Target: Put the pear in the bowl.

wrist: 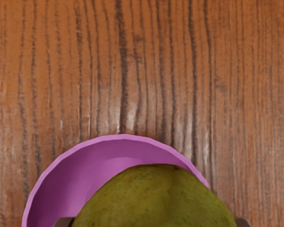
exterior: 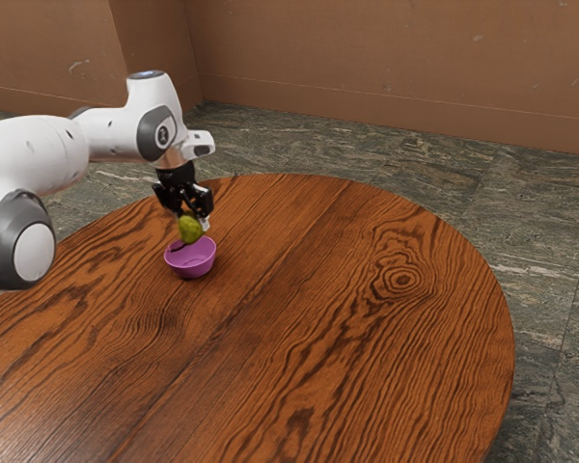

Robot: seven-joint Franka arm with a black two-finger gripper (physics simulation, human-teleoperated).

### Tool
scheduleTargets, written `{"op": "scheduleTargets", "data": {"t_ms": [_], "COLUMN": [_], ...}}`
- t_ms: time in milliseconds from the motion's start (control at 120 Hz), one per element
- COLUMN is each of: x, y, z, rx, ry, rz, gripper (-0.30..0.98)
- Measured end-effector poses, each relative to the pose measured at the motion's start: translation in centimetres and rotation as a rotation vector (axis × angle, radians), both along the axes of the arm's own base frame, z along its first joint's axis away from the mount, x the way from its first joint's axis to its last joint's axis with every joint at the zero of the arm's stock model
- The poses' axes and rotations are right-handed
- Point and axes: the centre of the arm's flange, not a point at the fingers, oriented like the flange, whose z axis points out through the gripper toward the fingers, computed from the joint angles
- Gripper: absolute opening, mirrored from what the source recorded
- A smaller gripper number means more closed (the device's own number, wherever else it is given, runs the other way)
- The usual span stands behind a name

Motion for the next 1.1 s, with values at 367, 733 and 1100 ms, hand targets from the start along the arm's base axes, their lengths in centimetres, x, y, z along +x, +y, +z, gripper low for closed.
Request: {"op": "scheduleTargets", "data": {"t_ms": [367, 733, 1100], "x": [-0.1, -2.2, -20.0], "y": [-0.2, -14.6, -20.1], "z": [-0.1, 14.0, 26.2], "rx": [-0.020, -0.055, 0.014], "ry": [0.007, -0.065, -0.045], "rz": [-0.025, -0.242, -0.283], "gripper": [0.61, 0.67, 0.68]}}
